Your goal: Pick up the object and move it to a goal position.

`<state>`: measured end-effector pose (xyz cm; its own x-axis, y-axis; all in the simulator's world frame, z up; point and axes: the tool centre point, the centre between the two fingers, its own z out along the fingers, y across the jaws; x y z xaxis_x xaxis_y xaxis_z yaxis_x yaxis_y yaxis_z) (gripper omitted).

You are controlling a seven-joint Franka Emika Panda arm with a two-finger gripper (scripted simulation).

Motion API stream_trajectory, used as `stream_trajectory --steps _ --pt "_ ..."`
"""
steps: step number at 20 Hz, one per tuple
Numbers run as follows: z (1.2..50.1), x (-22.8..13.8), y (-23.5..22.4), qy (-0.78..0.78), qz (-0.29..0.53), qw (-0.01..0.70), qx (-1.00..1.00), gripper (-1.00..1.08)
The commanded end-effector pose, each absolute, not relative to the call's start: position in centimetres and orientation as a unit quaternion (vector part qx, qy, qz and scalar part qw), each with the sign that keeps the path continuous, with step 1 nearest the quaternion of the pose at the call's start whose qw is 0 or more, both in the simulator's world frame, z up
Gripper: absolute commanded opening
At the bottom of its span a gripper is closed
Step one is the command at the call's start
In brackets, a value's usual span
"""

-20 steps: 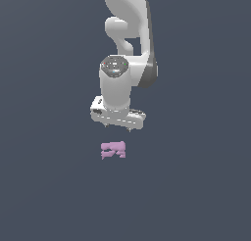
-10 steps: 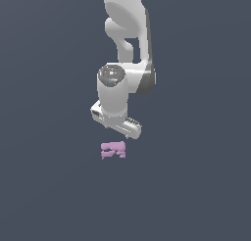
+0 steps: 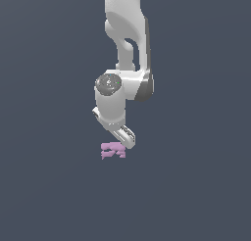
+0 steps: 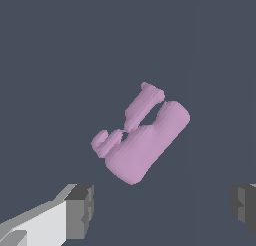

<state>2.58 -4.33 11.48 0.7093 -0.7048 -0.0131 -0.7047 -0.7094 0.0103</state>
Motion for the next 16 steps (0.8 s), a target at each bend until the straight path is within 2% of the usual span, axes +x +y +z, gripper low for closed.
stream_trajectory --steps 1,16 --pt "11.0 2.8 -4.5 -0.416 -0.008 0.002 0.909 1.00" --pt "8.0 4.2 -5.5 -0.601 -0.003 0.000 0.799 1.00"
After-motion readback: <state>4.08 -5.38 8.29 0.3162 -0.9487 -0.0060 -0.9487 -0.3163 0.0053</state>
